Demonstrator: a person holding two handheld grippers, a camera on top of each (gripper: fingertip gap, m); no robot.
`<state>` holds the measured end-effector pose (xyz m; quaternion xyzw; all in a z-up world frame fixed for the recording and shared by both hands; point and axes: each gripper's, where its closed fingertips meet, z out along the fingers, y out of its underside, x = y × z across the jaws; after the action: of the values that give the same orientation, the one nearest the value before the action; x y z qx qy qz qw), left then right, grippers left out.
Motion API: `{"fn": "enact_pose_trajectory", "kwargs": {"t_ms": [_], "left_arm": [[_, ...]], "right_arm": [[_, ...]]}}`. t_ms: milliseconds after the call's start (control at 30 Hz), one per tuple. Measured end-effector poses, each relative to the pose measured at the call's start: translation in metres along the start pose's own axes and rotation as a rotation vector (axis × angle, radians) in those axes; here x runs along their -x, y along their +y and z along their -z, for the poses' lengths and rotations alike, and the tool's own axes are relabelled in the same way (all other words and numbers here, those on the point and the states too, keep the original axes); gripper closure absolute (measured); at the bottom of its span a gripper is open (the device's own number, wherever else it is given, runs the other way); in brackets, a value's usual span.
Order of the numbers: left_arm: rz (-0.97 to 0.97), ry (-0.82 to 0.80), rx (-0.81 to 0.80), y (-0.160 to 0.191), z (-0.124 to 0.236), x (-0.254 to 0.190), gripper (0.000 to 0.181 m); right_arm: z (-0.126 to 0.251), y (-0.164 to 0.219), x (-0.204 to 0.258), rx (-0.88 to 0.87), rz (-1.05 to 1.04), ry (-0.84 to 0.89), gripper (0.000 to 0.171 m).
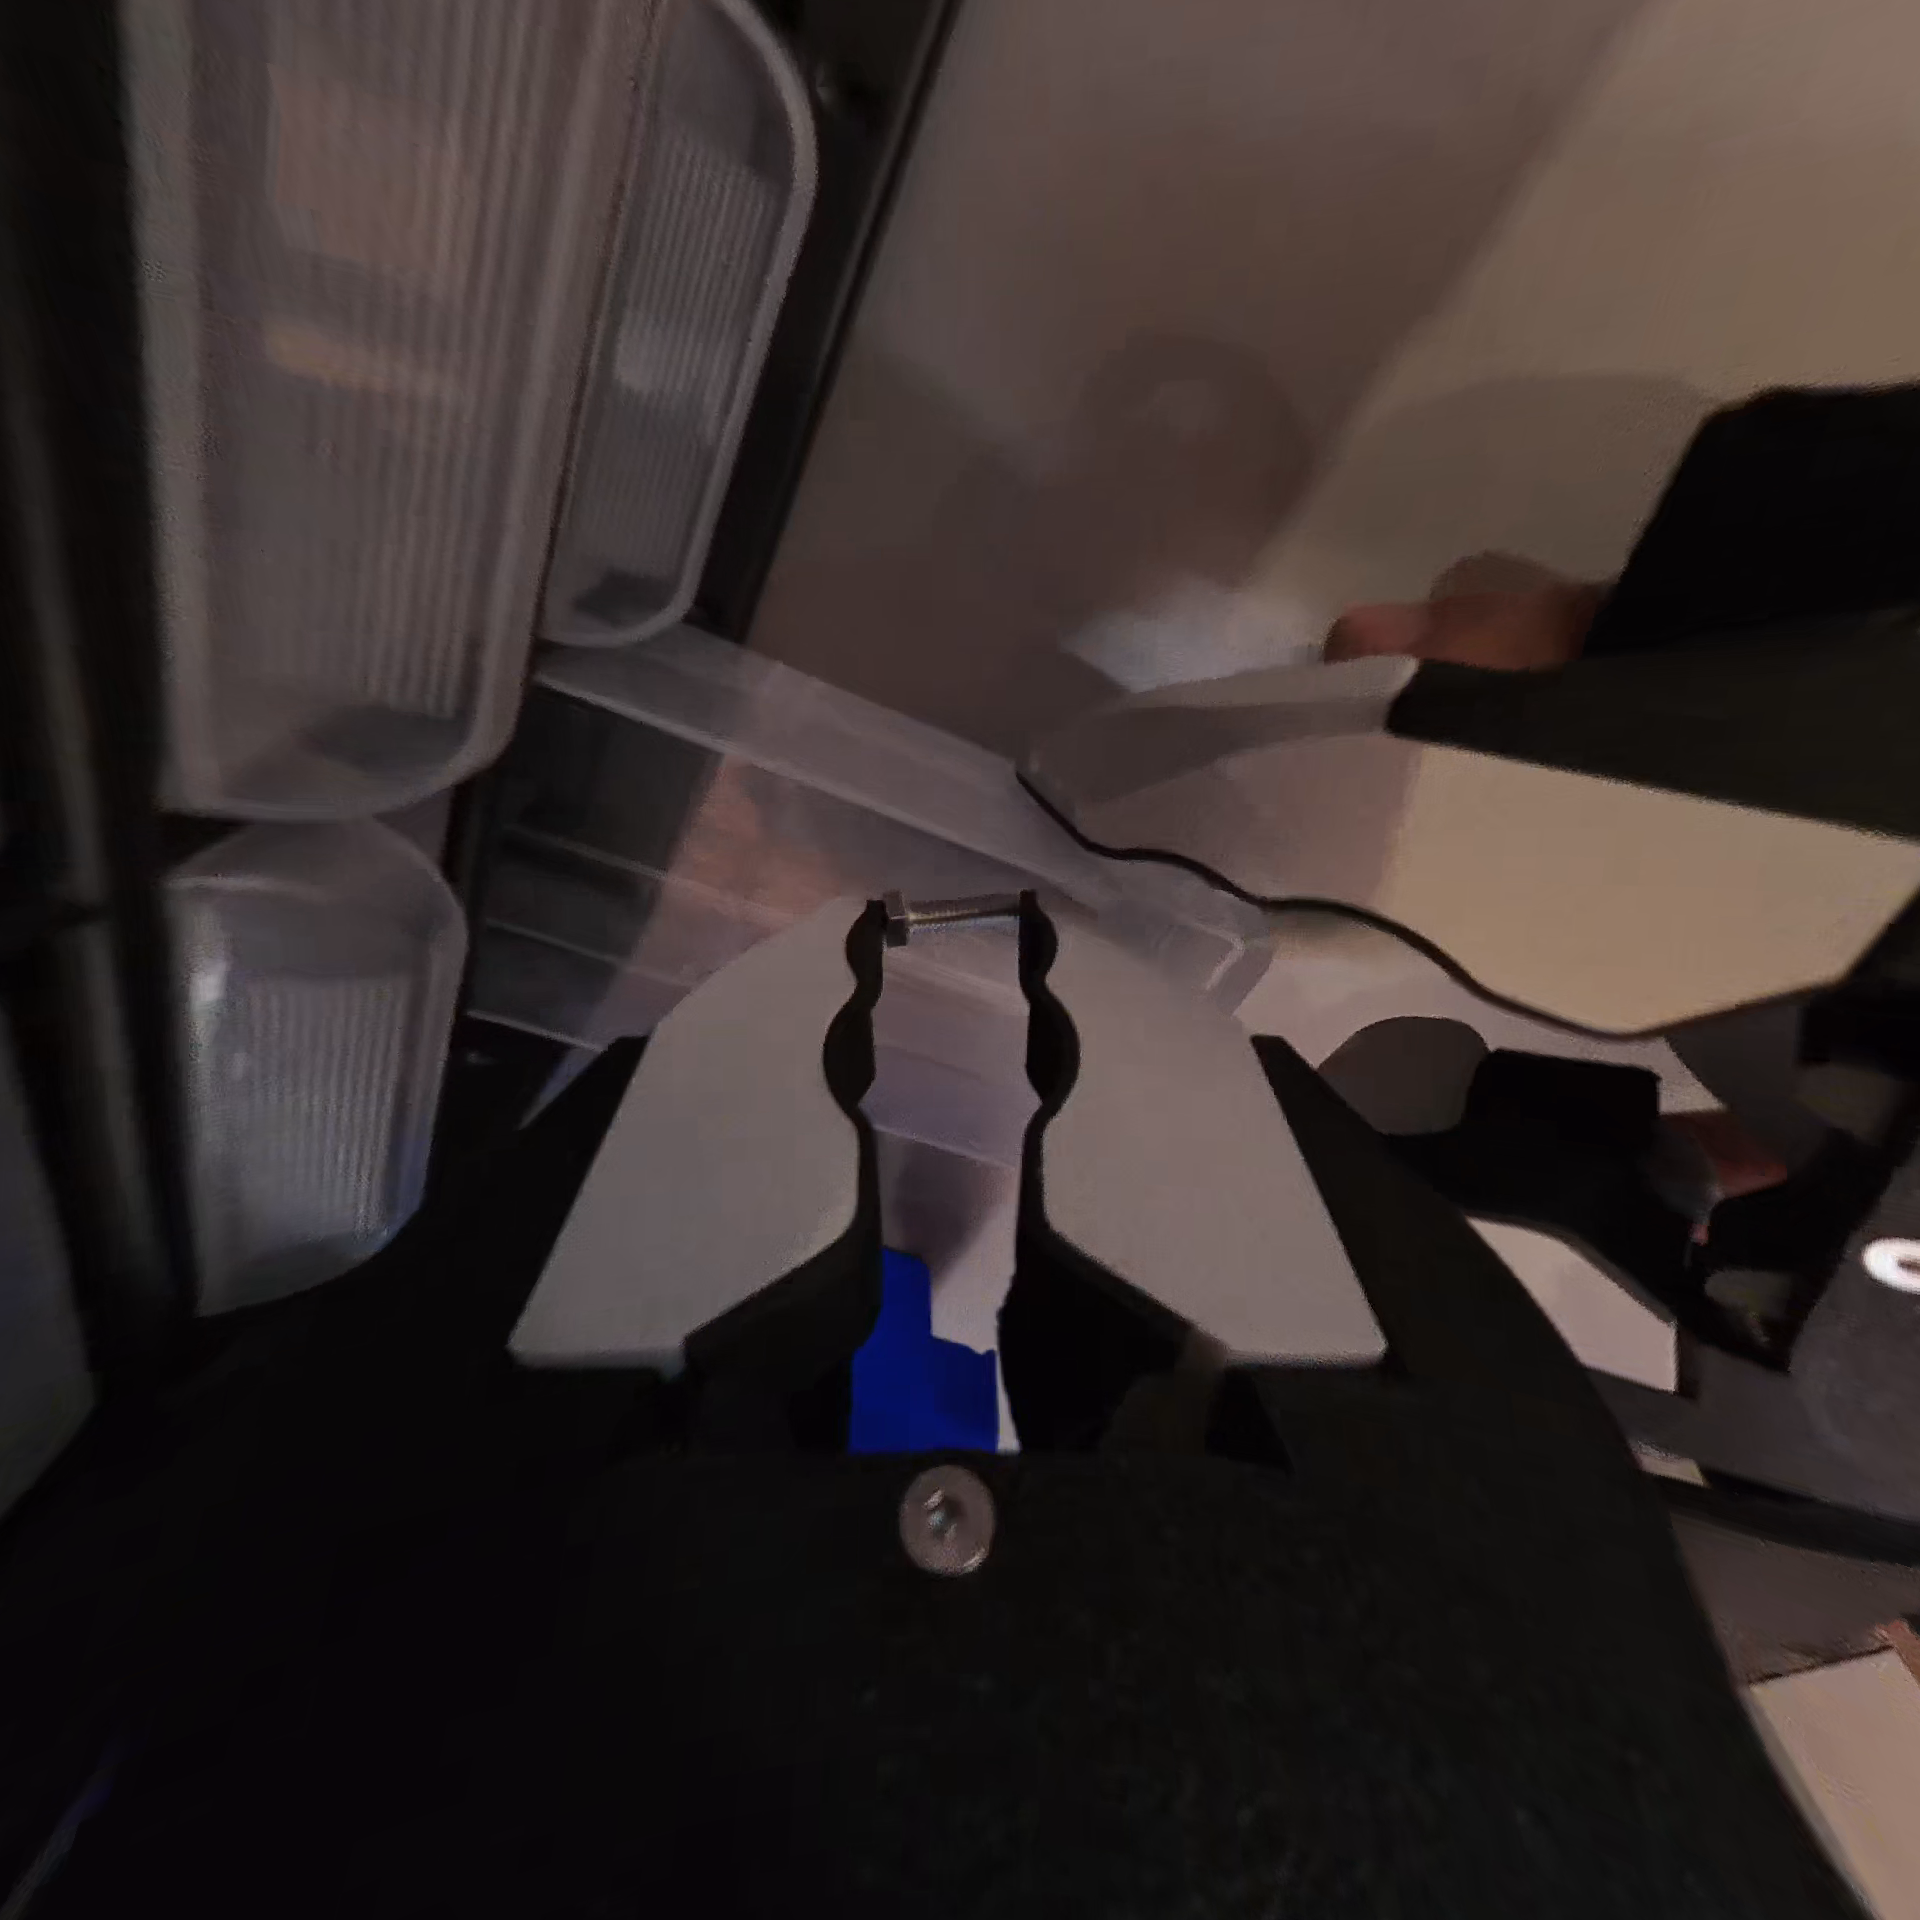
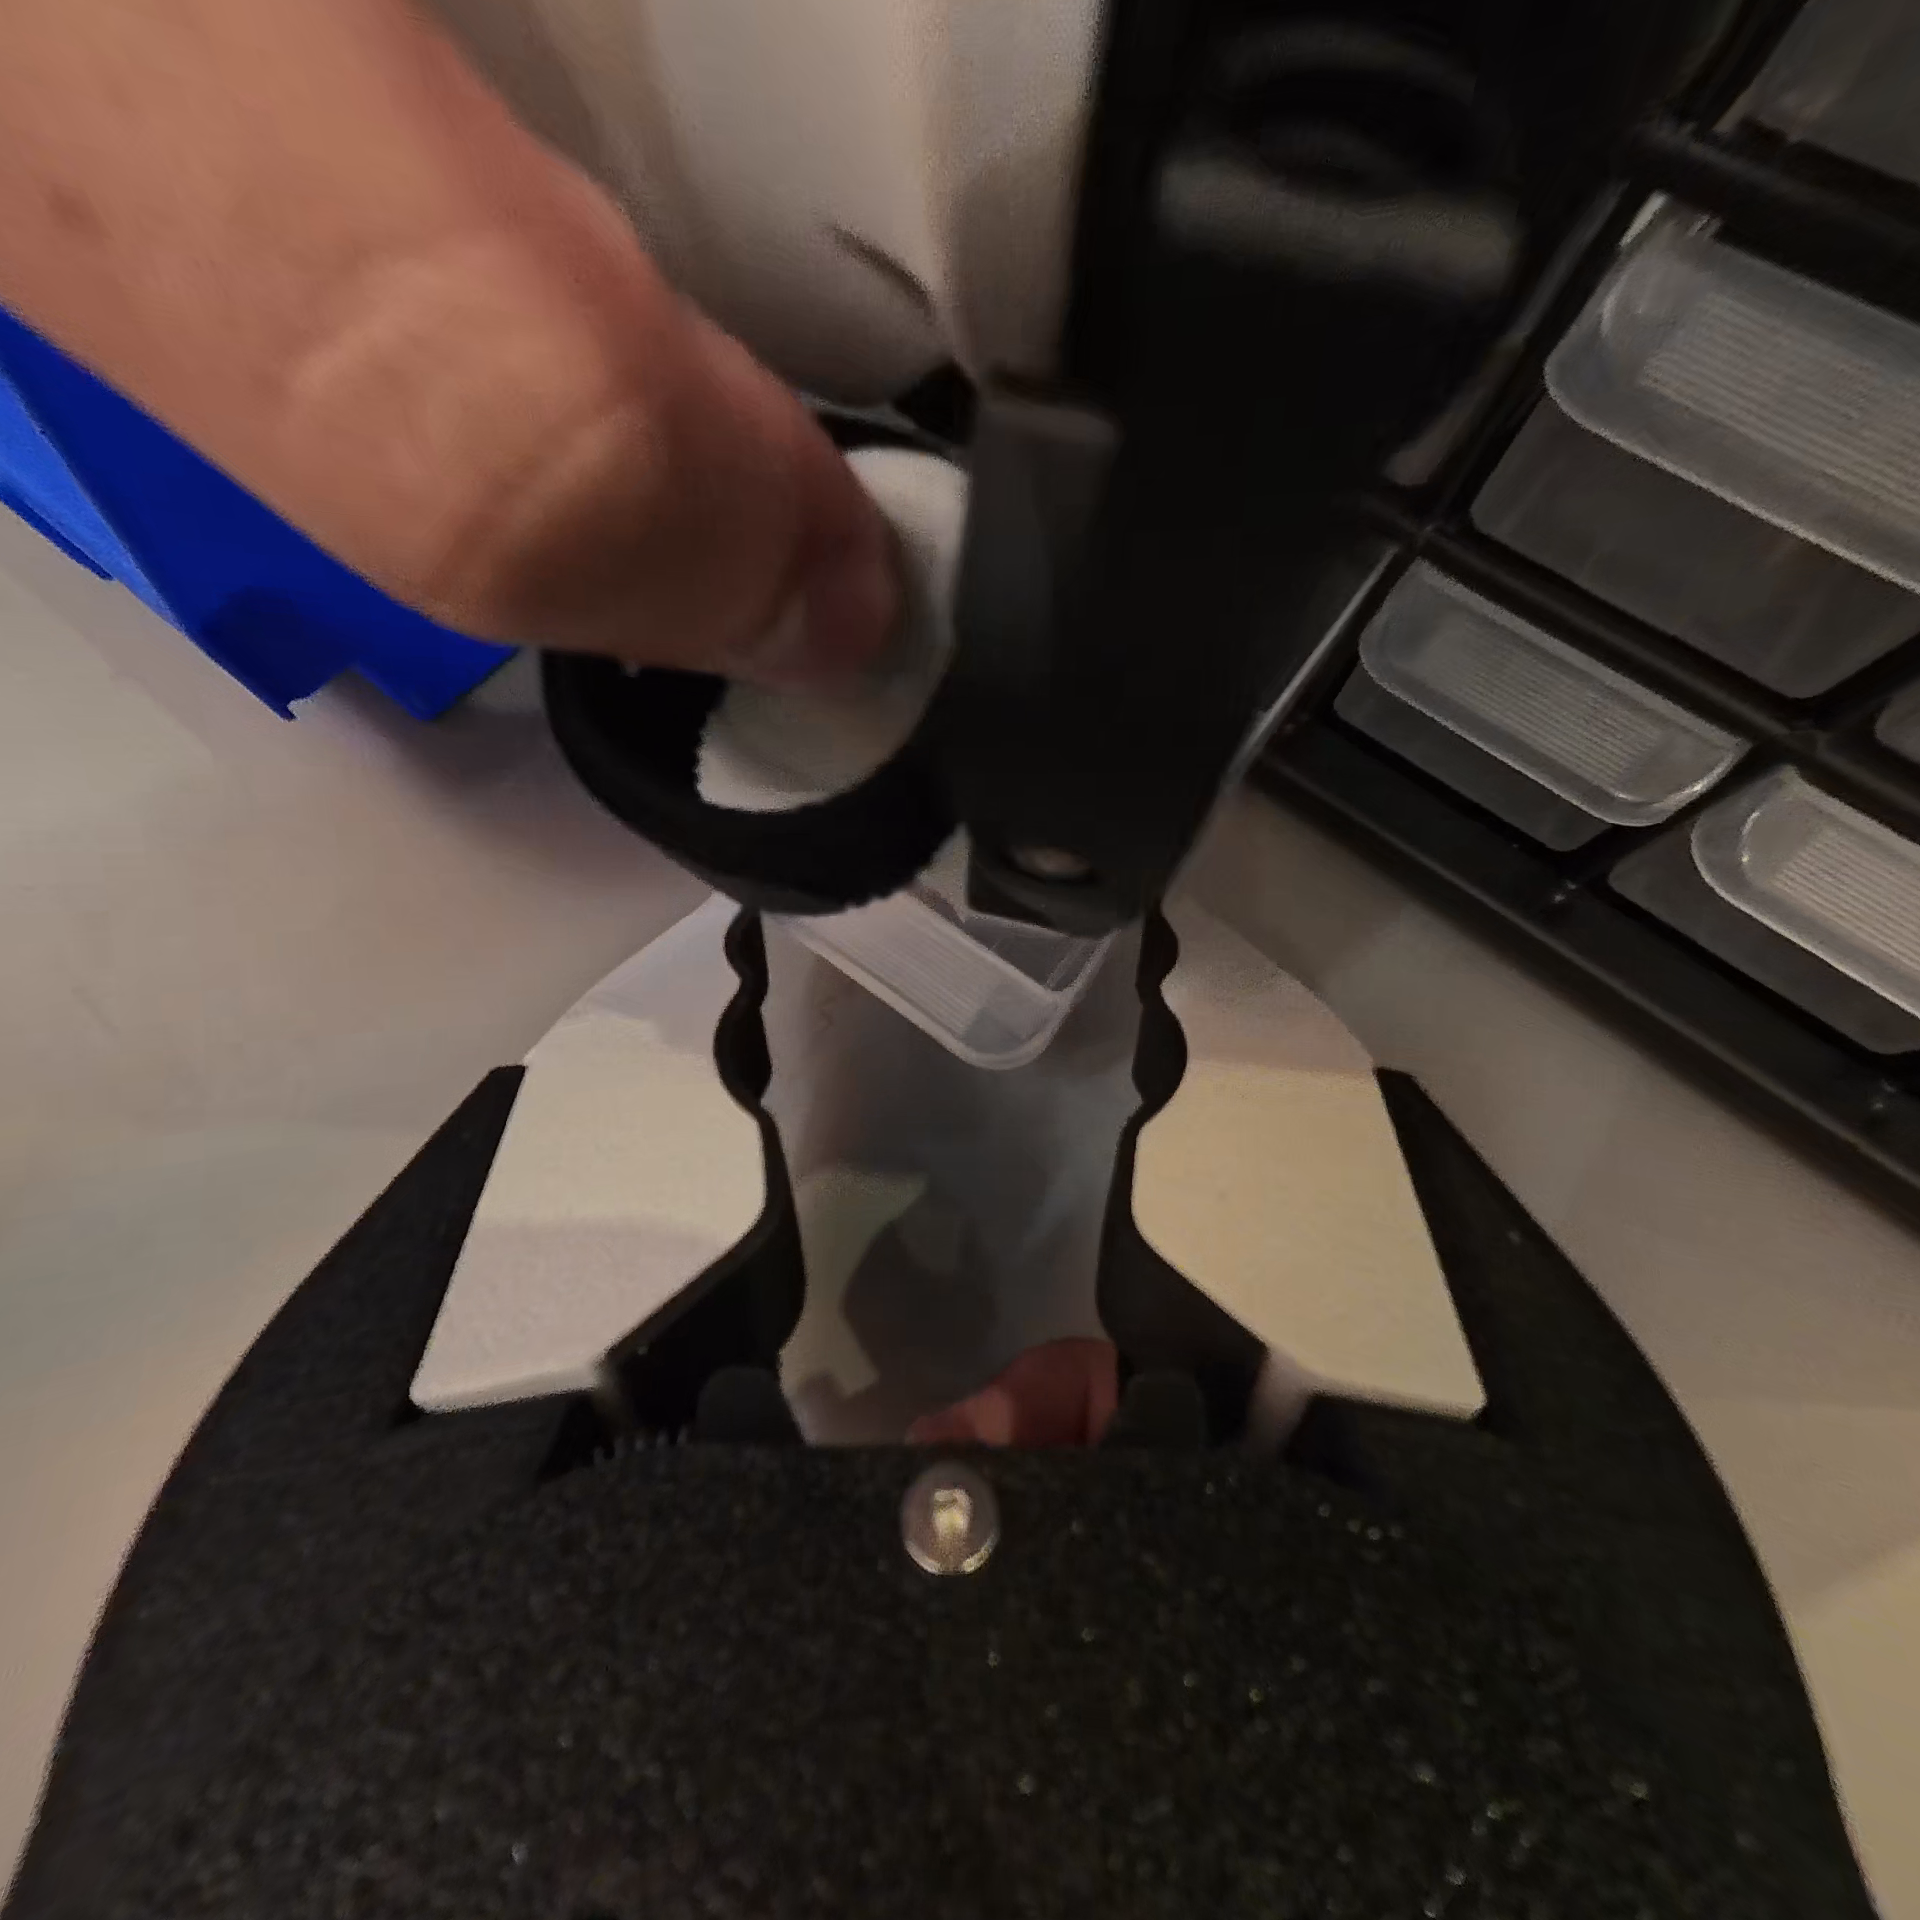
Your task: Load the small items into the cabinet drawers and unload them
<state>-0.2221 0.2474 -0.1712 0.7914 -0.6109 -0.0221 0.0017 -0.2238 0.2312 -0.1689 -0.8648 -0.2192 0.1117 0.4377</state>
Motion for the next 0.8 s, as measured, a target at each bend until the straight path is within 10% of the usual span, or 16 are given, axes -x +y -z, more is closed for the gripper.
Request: {"fn": "enact_pose_trajectory", "kwargs": {"t_ms": [533,800], "left_arm": [[0.054,-0.106,-0.054,0.006,0.022,0.006,0.145],[0.437,-0.167,-0.662,0.061,0.095,-0.021,0.145]], "right_arm": [[0.0,0.001,0.0,0.007,-0.007,-0.003,0.104],[0.001,-0.001,-0.001,-0.008,0.001,0.007,0.105]]}}
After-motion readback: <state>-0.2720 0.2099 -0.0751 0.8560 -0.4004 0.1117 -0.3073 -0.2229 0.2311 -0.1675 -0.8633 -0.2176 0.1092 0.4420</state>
